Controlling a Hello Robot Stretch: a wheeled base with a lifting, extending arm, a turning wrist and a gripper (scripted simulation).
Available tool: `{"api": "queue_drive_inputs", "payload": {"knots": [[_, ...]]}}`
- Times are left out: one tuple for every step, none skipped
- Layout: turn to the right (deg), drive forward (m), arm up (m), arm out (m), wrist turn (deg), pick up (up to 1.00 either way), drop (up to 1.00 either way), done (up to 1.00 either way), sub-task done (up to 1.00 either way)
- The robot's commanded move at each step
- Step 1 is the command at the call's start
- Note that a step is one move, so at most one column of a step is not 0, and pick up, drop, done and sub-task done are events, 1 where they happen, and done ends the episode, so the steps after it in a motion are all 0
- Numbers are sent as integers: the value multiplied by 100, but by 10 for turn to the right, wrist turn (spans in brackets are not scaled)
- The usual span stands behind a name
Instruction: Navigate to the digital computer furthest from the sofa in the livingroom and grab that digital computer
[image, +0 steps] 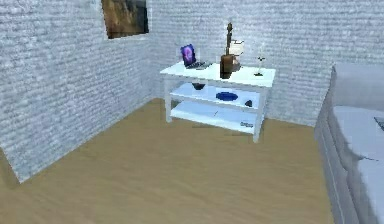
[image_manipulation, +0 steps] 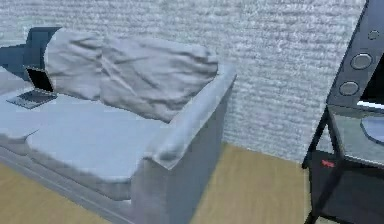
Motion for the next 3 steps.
{"api": "queue_drive_inputs", "payload": {"knots": [[210, 0, 0, 0, 0, 0, 0, 0, 0], [0, 100, 0, 0, 0, 0, 0, 0, 0], [0, 35, 0, 0, 0, 0, 0, 0, 0]]}}
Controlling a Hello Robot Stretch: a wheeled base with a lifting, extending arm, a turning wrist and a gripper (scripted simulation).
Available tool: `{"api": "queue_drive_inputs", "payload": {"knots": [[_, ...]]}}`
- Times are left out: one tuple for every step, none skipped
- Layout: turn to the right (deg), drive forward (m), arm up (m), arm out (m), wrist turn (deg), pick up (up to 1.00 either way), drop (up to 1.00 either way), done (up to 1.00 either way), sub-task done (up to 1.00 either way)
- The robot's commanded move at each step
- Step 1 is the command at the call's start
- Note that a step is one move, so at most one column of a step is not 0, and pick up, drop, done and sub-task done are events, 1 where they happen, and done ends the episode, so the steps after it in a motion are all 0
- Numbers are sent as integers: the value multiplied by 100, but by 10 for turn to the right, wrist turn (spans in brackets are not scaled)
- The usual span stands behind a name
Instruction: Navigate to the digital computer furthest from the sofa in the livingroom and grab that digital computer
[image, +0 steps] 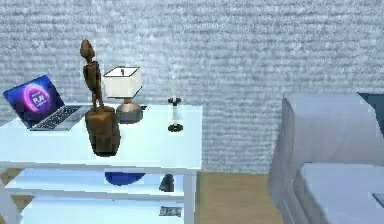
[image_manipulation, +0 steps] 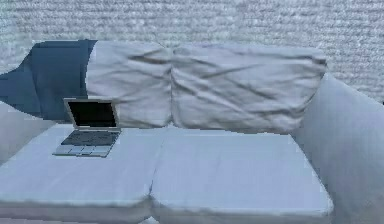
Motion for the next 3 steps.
{"api": "queue_drive_inputs", "payload": {"knots": [[-450, 0, 0, 0, 0, 0, 0, 0, 0], [-120, 0, 0, 0, 0, 0, 0, 0, 0], [0, 50, 0, 0, 0, 0, 0, 0, 0]]}}
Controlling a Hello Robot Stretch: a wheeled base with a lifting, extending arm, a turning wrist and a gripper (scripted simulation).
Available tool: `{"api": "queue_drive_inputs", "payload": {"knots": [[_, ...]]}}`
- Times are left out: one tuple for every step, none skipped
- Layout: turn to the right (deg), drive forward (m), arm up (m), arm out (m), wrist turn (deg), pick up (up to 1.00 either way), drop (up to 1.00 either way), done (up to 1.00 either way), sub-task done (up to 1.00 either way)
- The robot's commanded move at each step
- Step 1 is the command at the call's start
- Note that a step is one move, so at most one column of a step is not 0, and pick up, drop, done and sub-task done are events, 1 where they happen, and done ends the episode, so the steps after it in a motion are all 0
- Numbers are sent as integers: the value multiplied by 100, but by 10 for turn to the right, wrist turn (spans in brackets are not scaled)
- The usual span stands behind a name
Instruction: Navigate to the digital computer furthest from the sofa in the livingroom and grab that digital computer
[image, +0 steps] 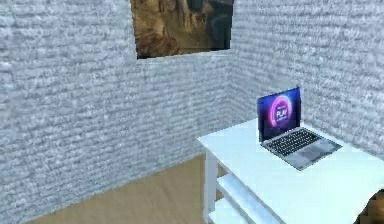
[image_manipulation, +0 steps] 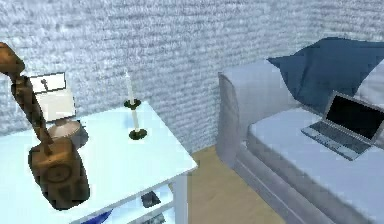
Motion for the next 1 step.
{"api": "queue_drive_inputs", "payload": {"knots": [[-450, 0, 0, 0, 0, 0, 0, 0, 0]]}}
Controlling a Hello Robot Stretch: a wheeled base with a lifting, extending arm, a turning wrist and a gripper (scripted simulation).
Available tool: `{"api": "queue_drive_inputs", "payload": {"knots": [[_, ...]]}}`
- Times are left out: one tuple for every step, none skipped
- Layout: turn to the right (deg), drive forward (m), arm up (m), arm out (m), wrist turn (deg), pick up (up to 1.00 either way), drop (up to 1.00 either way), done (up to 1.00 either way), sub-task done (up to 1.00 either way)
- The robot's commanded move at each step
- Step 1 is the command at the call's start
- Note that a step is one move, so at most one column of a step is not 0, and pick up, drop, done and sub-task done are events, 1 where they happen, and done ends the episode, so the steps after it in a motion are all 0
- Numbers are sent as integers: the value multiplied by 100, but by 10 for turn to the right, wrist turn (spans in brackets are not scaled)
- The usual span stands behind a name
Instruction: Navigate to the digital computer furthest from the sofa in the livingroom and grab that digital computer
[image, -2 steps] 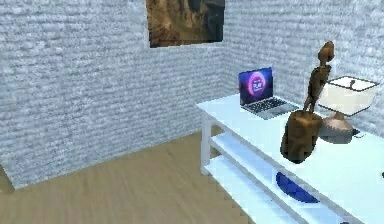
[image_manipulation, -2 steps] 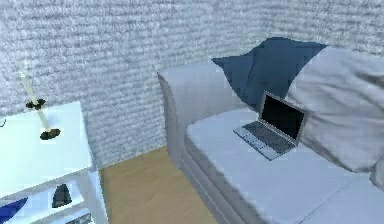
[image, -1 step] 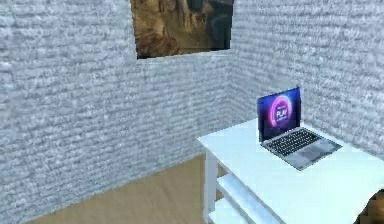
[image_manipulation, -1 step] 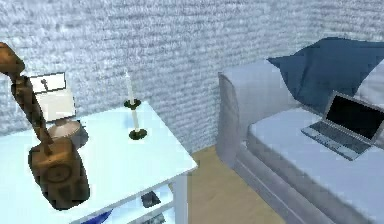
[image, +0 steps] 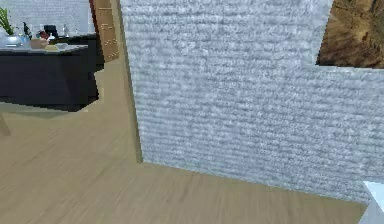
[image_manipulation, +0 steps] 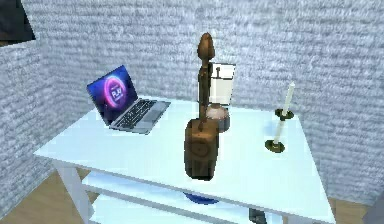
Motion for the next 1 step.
{"api": "queue_drive_inputs", "payload": {"knots": [[-120, 0, 0, 0, 0, 0, 0, 0, 0]]}}
